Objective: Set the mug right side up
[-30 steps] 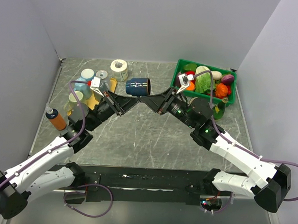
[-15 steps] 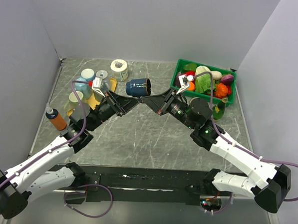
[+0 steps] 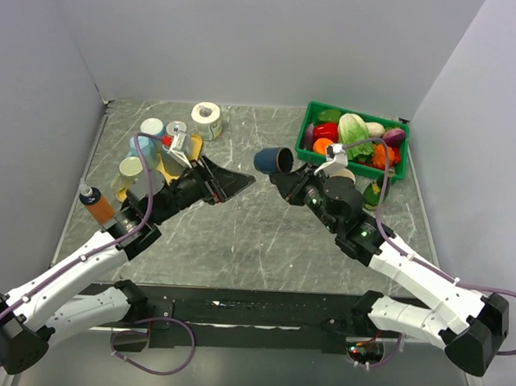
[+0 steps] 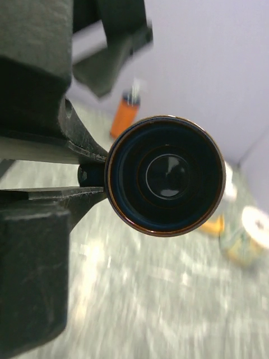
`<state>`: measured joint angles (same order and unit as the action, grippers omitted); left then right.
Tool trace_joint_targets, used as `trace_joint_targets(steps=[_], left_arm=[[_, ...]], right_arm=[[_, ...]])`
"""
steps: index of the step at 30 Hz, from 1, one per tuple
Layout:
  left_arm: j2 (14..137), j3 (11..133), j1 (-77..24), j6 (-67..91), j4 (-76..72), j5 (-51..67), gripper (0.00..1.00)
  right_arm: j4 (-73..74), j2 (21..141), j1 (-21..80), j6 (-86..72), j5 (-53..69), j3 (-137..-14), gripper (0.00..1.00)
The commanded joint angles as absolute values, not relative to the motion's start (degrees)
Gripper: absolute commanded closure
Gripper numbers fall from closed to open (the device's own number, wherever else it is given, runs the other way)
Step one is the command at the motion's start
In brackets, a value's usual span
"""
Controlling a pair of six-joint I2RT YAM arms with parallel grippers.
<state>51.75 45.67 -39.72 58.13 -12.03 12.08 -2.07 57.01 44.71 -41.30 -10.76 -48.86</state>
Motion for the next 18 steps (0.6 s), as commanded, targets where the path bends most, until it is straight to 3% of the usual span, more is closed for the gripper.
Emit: trace_joint_targets(steps=[1,5,12,18], left_arm=[[51.24,48.25,-39.81,55.2,-7.22,9.59,0.04],[50.54,49.39,-39.81,53.18,-3.1,7.39,0.04],[50.1,50.89,-39.81,50.98,2.28,3.17,0.04],[50.54,51.68,-39.81,49.4,4.13,2.2,0.04]], right_arm=[[4.71,55.1,43.6,-34.02,-21.43,-52.2,1.0],[13.85,58.35,39.4,-30.16,-24.0,-55.19,1.0],[18.79,66.17,30.95,-25.58,-16.88,-58.17,1.0],[21.35,76.71,30.32,-23.91,-16.7,-61.61,1.0]])
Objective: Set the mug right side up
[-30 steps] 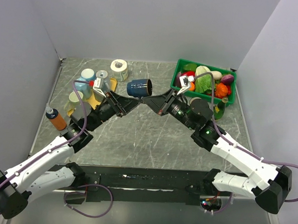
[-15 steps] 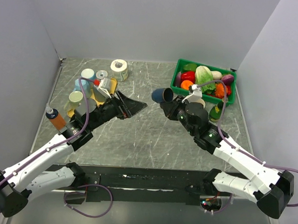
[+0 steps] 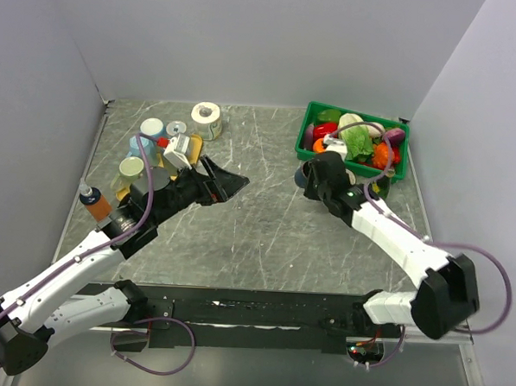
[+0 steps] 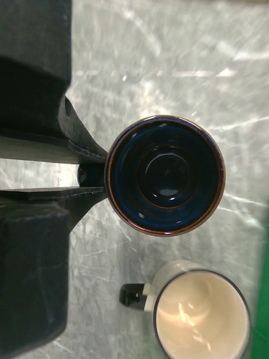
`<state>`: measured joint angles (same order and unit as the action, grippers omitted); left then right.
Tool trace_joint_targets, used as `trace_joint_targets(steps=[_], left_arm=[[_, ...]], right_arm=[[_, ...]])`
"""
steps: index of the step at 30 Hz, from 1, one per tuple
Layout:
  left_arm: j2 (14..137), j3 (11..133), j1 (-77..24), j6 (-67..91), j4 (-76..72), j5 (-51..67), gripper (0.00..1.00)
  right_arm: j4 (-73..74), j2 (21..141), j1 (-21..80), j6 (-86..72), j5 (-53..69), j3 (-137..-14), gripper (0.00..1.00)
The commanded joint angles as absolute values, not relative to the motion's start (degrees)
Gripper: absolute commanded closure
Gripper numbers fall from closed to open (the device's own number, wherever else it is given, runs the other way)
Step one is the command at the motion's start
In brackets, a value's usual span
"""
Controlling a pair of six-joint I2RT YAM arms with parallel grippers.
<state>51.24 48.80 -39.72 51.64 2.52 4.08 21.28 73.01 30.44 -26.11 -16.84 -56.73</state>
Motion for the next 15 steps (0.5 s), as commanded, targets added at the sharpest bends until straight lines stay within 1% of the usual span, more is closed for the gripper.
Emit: trace_joint_targets(steps=[1,8,15], left_arm=[[50.71,51.77,-39.81,49.31,4.39,2.02,0.04],[51.5,52.29,-39.81,48.34,5.62,1.5,0.04],[52.03,52.21,-39.81,48.16,5.71,1.41,0.04]], right_arm=[[21.88,77.77,30.41,-24.17,-17.13,-62.13,1.0],[24.43,84.81,30.32,-23.38,-21.09,-64.86,1.0],[20.3,88.5,29.8,-19.69,-22.41,-63.54,1.0]])
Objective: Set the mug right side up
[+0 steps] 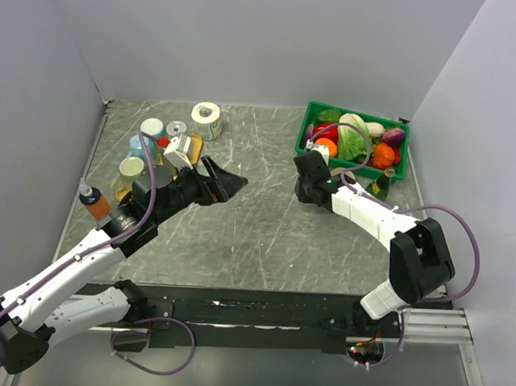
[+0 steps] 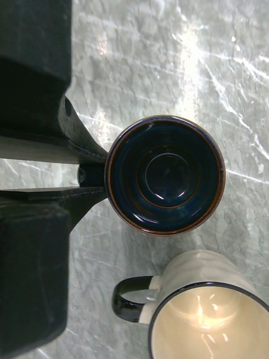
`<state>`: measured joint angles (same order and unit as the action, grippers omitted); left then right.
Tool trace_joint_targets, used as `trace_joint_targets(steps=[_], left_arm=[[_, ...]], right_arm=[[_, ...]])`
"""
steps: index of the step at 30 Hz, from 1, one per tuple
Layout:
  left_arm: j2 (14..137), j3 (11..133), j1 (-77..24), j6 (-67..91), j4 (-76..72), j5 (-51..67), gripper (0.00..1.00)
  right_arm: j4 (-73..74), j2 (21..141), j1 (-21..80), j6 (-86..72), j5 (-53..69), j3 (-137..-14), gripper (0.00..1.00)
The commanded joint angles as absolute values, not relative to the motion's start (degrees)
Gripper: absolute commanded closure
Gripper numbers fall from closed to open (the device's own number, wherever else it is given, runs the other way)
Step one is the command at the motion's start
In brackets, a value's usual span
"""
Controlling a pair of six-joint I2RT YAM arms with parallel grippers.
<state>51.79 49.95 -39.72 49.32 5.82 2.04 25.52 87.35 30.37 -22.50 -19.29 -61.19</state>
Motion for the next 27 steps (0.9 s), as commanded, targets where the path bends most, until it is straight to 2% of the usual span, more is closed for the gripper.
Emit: trace_joint_targets(steps=[1,17,20,23,24,26,27], left_arm=[[52.12,52.21,-39.81,48.16,5.63,1.41,0.04],[54.32,53.7,-39.81,47.81,7.64,0.26,0.04],[54.75,53.96,-39.81,47.72,8.09,0.18,0.04],[55.02,54.05,-39.81,47.64,8.44,0.18,0.04],[55.11,53.97,-39.81,47.64,8.35,0.18,0.04],[55.11,53.96,-39.81,47.64,8.44,0.18,0.04],[55.11,53.96,-39.81,47.55,8.52,0.18,0.04]], right_arm=[[20.3,89.03,29.62,-18.9,-22.33,-63.72,1.0],[18.28,96.76,27.34,-17.22,-19.69,-65.56,1.0],[18.28,96.68,27.07,-17.75,-19.16,-65.74,0.85],[18.81,96.59,26.98,-18.45,-18.81,-66.09,0.65],[19.16,96.5,26.98,-18.89,-18.81,-66.18,0.55],[19.86,96.07,26.98,-19.25,-18.98,-66.53,0.48],[20.04,95.72,26.98,-19.68,-19.07,-66.53,0.38]])
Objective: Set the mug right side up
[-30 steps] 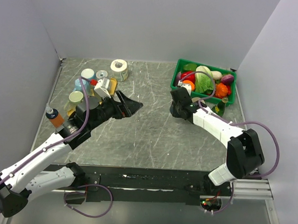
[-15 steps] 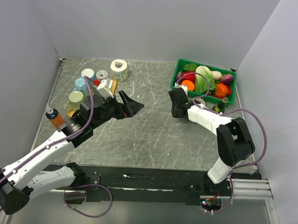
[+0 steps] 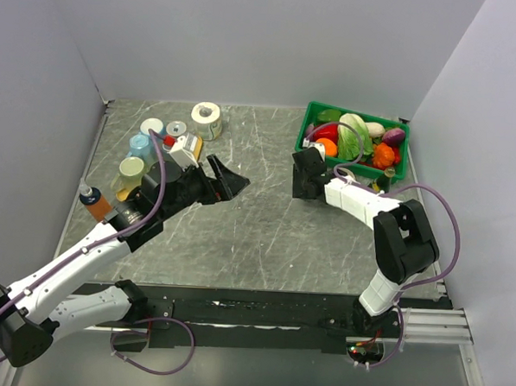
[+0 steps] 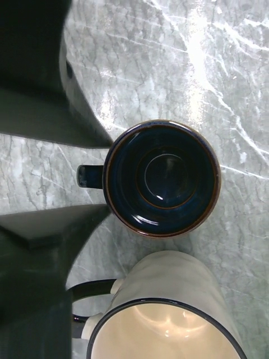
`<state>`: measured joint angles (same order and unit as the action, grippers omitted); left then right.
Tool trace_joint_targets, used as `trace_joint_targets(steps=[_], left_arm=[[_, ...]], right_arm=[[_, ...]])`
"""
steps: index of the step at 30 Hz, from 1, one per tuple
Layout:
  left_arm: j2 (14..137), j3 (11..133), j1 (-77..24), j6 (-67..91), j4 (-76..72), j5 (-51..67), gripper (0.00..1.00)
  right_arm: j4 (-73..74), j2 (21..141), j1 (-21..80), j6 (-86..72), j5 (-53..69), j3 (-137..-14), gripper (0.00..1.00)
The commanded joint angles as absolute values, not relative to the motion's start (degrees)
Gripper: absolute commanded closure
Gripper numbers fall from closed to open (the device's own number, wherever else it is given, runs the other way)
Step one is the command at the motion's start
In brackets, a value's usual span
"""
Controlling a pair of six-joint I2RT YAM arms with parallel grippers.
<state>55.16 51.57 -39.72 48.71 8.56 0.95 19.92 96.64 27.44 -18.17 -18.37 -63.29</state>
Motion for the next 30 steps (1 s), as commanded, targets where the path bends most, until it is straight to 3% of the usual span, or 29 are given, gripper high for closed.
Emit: trace_joint_targets(steps=[1,10,21,30], left_arm=[[55.02,53.96,-39.81,47.55,8.7,0.18,0.04],[56.42,54.23,-39.81,45.71,13.52,-8.07,0.04],[70.39,62.91,-37.54,50.89,26.54,-34.87,0.04],[85.23,67.14,-24.79,50.1,24.0,-29.97,0.04]], right_arm=[[20.13,95.28,27.07,-19.77,-19.16,-66.45,0.35],[21.79,83.87,26.89,-21.36,-14.16,-63.81,0.01],[26.45,65.49,26.89,-23.2,-8.36,-56.96,0.0],[26.1,49.84,26.81,-26.45,-0.35,-49.75,0.0]])
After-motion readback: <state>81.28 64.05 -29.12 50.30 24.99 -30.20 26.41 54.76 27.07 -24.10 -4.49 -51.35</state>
